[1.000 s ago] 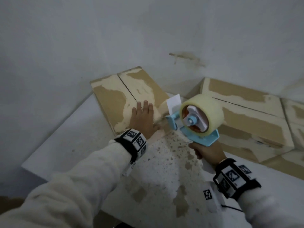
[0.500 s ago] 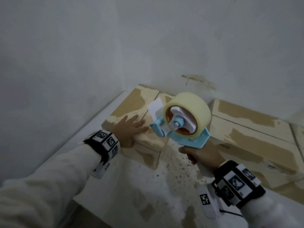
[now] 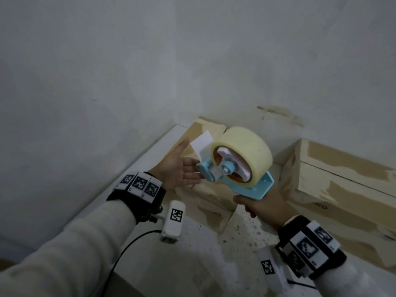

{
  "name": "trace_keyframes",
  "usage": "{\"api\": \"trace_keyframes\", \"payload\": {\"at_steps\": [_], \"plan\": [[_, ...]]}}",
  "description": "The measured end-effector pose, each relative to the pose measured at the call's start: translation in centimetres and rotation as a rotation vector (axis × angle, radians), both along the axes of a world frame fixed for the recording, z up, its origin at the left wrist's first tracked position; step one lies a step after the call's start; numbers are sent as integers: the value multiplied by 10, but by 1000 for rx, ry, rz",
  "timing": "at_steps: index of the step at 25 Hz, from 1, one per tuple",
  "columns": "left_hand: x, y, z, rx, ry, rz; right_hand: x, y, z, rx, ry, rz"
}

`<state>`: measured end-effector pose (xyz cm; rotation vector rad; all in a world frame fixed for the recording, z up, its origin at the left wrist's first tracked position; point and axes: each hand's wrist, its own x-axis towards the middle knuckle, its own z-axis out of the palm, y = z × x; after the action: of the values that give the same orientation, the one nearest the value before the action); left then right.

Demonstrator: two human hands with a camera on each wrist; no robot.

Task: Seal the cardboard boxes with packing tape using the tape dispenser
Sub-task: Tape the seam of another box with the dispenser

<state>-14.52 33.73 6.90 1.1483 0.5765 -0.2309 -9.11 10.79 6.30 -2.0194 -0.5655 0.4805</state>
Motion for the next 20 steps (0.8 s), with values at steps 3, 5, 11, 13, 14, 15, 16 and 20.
{"api": "trace_keyframes", "payload": {"at_steps": [3,5,11,13,14,15,16,20], "plan": [[-6,6,-5,-24,35,3,-7,4,-4,66,10,-16],[-6,4,-9,12,61,27,-12,9,-5,105,7,-1],[-3,13,-10,367,20,213,-23,24,-2,120,-61,116],[-6,19,-6,444,-28,234,-25,26,-2,136,-48,123],[-8,23,-4,460,-51,246,-24,27,-2,142,-40,121],[-10,28,-2,464,-70,263,-24,26,-2,145,-30,118],[-13,36,1,454,-84,292,-24,25,-2,140,-16,119],[-34,82,-3,486,-85,438,-19,18,-7,99,6,123]]}}
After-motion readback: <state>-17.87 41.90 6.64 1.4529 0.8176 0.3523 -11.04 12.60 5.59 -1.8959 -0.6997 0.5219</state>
